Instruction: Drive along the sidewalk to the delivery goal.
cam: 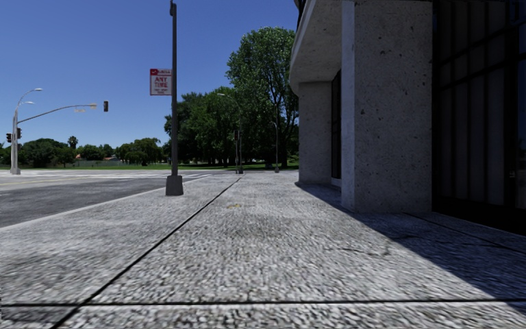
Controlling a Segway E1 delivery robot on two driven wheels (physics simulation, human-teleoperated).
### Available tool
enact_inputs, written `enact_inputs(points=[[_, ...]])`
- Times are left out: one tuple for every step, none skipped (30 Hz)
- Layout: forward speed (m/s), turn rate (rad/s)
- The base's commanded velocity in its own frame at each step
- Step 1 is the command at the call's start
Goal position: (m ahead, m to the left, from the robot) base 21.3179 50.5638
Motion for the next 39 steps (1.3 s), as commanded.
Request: enact_inputs(points=[[2.0,0.0],[2.0,0.0],[2.0,0.0],[2.0,0.0],[2.0,0.0],[2.0,0.0],[2.0,0.0],[2.0,0.0],[2.0,0.0],[2.0,0.0],[2.0,0.0],[2.0,0.0],[2.0,0.0],[2.0,0.0],[2.0,0.0],[2.0,0.0],[2.0,0.0],[2.0,0.0],[2.0,0.0],[2.0,0.0],[2.0,0.0],[2.0,0.0],[2.0,0.0],[2.0,0.0],[2.0,0.0],[2.0,0.0],[2.0,0.0],[2.0,0.0],[2.0,0.0],[2.0,0.0],[2.0,0.0],[2.0,0.0],[2.0,0.0],[2.0,0.0],[2.0,0.0],[2.0,0.0],[2.0,0.0],[2.0,0.0],[2.0,0.0]])
